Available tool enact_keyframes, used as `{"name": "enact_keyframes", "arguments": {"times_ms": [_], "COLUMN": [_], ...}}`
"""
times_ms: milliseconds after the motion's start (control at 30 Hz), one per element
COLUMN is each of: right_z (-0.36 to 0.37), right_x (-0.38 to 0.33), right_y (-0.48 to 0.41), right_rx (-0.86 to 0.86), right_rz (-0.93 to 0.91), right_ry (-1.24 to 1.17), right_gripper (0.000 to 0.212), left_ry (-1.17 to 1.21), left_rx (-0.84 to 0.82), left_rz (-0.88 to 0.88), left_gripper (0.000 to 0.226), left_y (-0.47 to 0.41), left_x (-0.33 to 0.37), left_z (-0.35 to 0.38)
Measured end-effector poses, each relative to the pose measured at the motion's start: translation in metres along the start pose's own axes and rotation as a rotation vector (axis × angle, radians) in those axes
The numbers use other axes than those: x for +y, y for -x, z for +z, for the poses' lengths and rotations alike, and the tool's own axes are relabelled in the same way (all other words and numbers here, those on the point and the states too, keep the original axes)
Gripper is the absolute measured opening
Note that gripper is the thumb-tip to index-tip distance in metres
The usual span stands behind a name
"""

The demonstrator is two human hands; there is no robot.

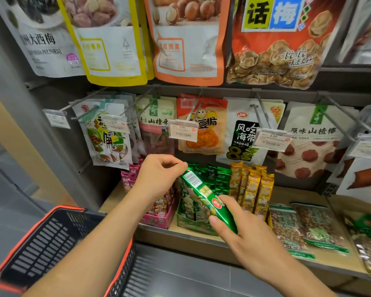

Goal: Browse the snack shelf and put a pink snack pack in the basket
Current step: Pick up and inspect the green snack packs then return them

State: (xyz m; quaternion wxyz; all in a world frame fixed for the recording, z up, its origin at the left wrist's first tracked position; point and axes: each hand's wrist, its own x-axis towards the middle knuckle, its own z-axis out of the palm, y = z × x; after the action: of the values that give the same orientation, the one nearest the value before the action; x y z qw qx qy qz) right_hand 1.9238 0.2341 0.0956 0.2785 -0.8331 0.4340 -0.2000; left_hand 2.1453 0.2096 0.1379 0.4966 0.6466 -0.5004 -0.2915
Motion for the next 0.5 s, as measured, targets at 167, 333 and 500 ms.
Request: {"name": "enact_keyframes", "arguments": {"times_ms": [167,333,500], "right_z": [-0.002,-0.004,-0.005], "right_x": [0.003,0.007,0.004], "right_y": [-0.003,-0.005,-0.003], "right_rx": [0.019,-0.033,-0.008], "right_rz": [0.000,0.032,0.009], "right_ry": [0.011,-0.269,-0.422], "right_gripper": [0.060,0.057,0.036], "left_ry": [0.098,0.191,0.267], "left_rx": [0.022,0.020,-0.013], "left_rz": [-0.050,-0.088,-0.130], "left_gripper": [0.022,0.029,0.018], "left_y": [-0.005,-0.010,-0.011], "left_x": [-0.006,-0.011,-0.017], "left_z": [0.002,0.000,0.005]}}
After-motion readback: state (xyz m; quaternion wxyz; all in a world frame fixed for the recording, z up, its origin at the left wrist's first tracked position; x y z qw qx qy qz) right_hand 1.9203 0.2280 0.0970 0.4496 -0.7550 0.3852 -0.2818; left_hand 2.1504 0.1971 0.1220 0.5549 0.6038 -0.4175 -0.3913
